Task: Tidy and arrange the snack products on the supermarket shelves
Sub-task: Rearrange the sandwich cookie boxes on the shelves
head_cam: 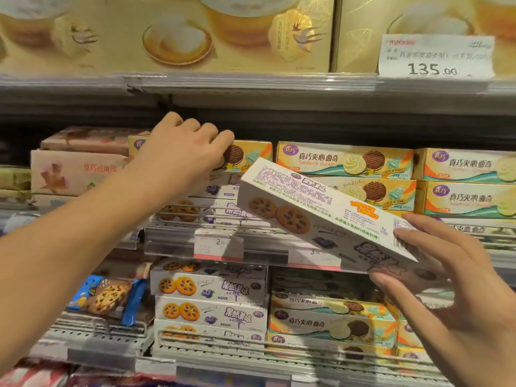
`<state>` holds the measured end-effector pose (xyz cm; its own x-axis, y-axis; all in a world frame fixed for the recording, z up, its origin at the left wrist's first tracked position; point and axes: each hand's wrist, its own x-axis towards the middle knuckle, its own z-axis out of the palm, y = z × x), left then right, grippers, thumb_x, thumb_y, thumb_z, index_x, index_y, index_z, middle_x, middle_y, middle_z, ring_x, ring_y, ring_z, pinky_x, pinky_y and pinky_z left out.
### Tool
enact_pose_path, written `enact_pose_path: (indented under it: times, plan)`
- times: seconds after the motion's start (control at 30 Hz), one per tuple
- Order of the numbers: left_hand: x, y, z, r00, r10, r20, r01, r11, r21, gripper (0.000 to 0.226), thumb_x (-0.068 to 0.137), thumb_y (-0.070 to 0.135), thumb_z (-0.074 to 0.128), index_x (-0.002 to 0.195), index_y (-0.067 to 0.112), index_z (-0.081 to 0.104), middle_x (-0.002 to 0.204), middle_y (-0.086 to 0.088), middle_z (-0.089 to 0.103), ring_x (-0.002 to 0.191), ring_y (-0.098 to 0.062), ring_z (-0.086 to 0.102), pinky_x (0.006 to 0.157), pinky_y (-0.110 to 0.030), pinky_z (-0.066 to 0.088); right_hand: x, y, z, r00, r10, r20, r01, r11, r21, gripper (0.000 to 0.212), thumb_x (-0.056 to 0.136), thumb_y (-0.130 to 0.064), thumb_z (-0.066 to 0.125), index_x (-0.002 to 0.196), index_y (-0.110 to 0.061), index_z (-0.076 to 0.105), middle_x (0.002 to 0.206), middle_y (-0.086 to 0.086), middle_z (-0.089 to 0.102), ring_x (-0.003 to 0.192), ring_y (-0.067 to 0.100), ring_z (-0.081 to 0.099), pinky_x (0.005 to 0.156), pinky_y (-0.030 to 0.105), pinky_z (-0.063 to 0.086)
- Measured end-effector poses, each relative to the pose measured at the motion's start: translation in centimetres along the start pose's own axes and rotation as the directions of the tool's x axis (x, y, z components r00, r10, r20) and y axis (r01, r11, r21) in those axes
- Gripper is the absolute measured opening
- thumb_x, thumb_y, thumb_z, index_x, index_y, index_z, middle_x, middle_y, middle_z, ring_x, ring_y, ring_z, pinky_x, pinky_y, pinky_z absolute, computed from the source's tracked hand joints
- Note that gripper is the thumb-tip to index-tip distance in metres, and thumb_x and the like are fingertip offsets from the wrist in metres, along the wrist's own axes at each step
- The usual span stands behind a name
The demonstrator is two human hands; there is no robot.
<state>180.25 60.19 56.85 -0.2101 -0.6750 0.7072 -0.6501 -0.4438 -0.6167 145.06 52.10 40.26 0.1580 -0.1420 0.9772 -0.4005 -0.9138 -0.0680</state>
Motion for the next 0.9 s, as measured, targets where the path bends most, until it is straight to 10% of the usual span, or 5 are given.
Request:
enact_pose_path:
  times: [0.4,0.9]
  plan:
    - [-7.8,-2.8,-2.1,0.975,-0.223,0.001,0.222,0.970,-0.103,0.075,0.056,0.024,0.089,0.121,0.010,0.055,0.110,-0.017,0.057,0.095,-0.040,0.051,0.072,-0.049,0.042,10.6,-0.9,1.9,0.975,-0.212,0.071,0.213,0.977,-0.003,0.053,0.087,-0.035,0.074,0.132,-0.010,0.059,0.138,0.012,0.057,0.127,0.029,0.053,0.101,0.042,0.049]
    - [-14.9,2.3,1.3,0.994,-0.033,0.108,0.072,0.926,-0.371,0.078,0.049,0.022,0.088,0.121,0.017,0.059,0.140,-0.009,0.058,0.116,-0.031,0.060,0.080,-0.044,0.057,20.6,-7.0,11.4,0.889,-0.316,0.332,0.335,0.942,0.000,0.050,0.082,-0.038,0.077,0.128,-0.028,0.060,0.129,-0.005,0.060,0.116,0.022,0.053,0.091,0.045,0.048]
